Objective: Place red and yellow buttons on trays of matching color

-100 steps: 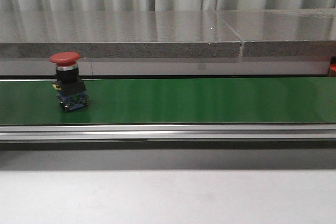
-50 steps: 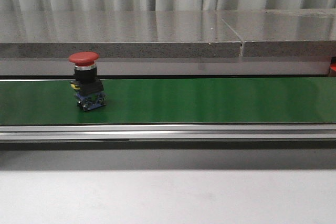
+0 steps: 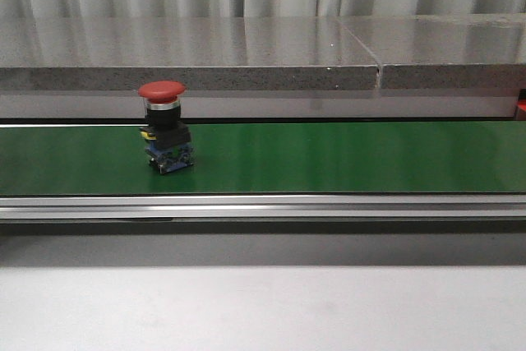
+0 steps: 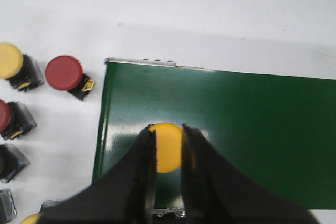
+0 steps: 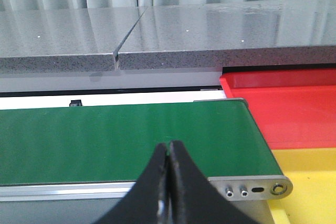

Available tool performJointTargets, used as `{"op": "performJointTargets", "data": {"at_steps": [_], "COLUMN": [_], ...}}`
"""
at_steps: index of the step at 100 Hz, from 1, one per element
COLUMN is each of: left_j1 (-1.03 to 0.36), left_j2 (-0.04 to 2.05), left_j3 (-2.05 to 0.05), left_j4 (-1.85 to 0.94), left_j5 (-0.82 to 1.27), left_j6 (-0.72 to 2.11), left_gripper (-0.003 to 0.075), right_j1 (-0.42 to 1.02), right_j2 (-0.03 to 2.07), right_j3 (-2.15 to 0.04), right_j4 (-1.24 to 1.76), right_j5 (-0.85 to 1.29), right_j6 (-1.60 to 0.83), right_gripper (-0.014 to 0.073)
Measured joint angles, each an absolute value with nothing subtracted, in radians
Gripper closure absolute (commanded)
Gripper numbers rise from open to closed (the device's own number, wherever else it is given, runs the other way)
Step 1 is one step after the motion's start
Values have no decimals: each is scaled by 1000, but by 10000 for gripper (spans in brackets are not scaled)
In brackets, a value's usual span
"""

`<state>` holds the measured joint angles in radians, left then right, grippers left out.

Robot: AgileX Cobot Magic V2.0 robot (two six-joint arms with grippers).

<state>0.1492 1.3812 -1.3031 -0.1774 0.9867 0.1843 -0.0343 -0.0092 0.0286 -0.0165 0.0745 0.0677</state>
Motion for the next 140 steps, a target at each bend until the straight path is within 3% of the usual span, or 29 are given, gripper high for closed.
{"op": "performJointTargets", "data": {"at_steps": [27, 55, 104, 140], "left_j1": [-27, -122, -141, -141], "left_j2": [1187, 992, 513, 315], "left_j3": [-1139, -990, -621, -539], "left_j4": [-160, -147, -147, -171], "left_j5": [855, 766, 684, 682], "left_j6": [197, 197, 197, 197], "left_gripper": [741, 741, 741, 741], "right_j1": [-34, -34, -34, -34], "right_j2": [-9, -9, -9, -9], "right_j3": [29, 29, 29, 29], "right_j4": [-16, -16, -16, -18], "right_j5": [75, 75, 75, 70], "right_j6": [68, 68, 68, 68], "right_gripper": [660, 660, 660, 660]}}
